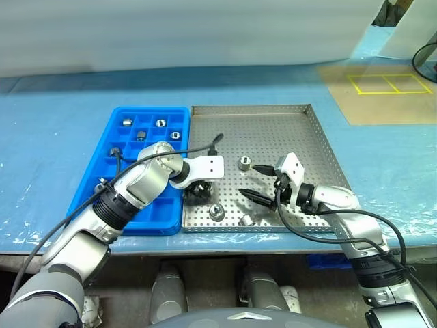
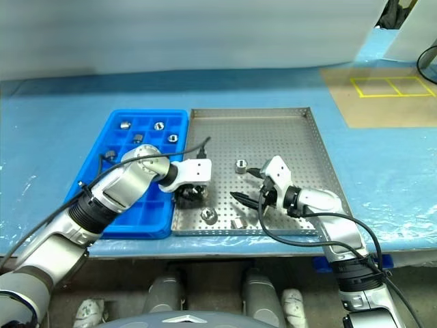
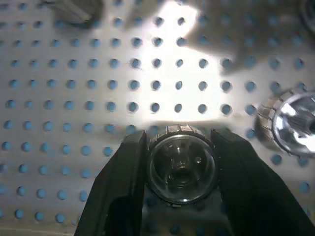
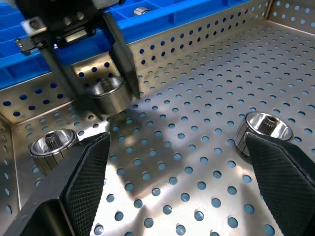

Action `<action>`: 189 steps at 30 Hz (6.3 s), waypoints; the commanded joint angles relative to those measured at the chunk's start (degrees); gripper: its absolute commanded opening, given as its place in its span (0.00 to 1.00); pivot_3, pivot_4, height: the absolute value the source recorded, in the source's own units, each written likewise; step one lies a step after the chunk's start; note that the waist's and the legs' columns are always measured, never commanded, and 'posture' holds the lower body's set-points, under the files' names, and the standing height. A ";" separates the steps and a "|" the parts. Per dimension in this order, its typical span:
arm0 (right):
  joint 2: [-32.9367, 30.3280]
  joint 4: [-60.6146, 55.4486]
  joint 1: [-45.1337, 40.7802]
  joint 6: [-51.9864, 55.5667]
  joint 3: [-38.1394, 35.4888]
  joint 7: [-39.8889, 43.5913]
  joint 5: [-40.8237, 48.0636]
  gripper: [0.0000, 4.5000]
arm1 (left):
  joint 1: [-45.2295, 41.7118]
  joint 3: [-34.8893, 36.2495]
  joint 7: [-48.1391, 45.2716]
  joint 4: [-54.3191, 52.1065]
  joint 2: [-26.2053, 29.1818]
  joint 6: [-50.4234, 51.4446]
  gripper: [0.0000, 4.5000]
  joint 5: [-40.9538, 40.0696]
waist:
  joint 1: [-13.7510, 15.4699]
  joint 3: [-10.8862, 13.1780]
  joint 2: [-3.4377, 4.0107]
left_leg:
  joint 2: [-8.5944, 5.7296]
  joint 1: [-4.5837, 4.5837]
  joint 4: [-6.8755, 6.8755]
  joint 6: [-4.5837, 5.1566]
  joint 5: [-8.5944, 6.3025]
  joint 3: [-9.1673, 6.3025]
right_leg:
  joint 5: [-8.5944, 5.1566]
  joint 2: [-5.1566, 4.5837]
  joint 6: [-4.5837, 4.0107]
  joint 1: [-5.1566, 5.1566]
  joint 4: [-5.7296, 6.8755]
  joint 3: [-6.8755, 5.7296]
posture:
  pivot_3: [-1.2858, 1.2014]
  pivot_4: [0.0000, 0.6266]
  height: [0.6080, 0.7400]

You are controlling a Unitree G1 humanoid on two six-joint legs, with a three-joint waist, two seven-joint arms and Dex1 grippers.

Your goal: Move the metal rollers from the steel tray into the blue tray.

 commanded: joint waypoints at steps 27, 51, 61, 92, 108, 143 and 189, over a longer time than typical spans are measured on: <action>3.15 12.36 -11.19 -6.34 5.81 8.91 -1.62 1.00 | 26.81 44.51 56.30 -24.36 -23.66 4.44 0.38 -7.36 | 3.54 0.11 -0.15 | 0.02 -0.71 0.19 0.38 -0.20 -0.22 | 0.00 -0.03 0.01 -0.51 -0.12 -0.22 | 0.57 0.24 1.00; 2.73 10.96 -9.99 -6.28 4.95 8.08 -1.91 1.00 | 19.14 36.12 43.90 -22.53 -15.90 13.31 1.00 -26.96 | 3.56 0.12 -0.17 | 0.02 -0.72 0.18 0.34 -0.19 -0.19 | 0.00 -0.03 0.01 -0.58 -0.02 -0.19 | 0.55 0.24 1.00; 0.29 7.54 -7.76 -3.31 3.45 8.57 0.22 1.00 | 15.28 28.01 28.80 -22.30 -4.85 10.07 1.00 -34.38 | 3.38 0.12 -0.16 | 0.01 -0.67 0.15 0.31 -0.18 -0.14 | 0.00 -0.02 0.01 -0.61 0.02 -0.15 | 0.53 0.24 1.00; -15.49 -9.49 1.56 4.95 -0.87 15.51 7.68 1.00 | 3.11 0.63 -9.81 2.07 4.83 -29.19 1.00 -19.48 | 1.74 0.09 -0.06 | 0.00 -0.49 0.16 0.18 -0.10 -0.03 | 0.01 -0.01 0.02 -0.55 0.13 0.01 | 0.46 0.24 1.00; -16.11 -11.21 3.05 5.88 -1.61 14.22 8.63 1.00 | 0.28 -3.42 -15.28 10.96 2.35 -33.99 1.00 -11.84 | 1.72 0.07 -0.05 | 0.00 -0.37 0.21 0.23 -0.12 -0.01 | 0.02 -0.02 0.01 -0.43 0.19 0.04 | 0.45 0.24 1.00; -14.49 -8.98 -0.12 4.97 0.34 13.35 7.91 1.00 | 2.21 -0.37 -7.31 9.15 -1.80 -30.80 0.38 -6.10 | 1.78 0.06 -0.02 | 0.01 -0.27 0.24 0.26 -0.13 -0.02 | 0.02 -0.02 0.01 -0.31 0.23 0.03 | 0.47 0.24 1.00; 4.90 18.03 -22.72 -13.19 8.69 22.98 0.62 1.00 | 49.94 37.26 60.91 -51.55 -26.62 18.80 0.38 -8.74 | 5.39 0.14 -0.17 | 0.05 -0.81 0.26 0.43 -0.23 -0.23 | 0.00 -0.04 0.01 -0.57 -0.09 -0.25 | 0.63 0.24 1.00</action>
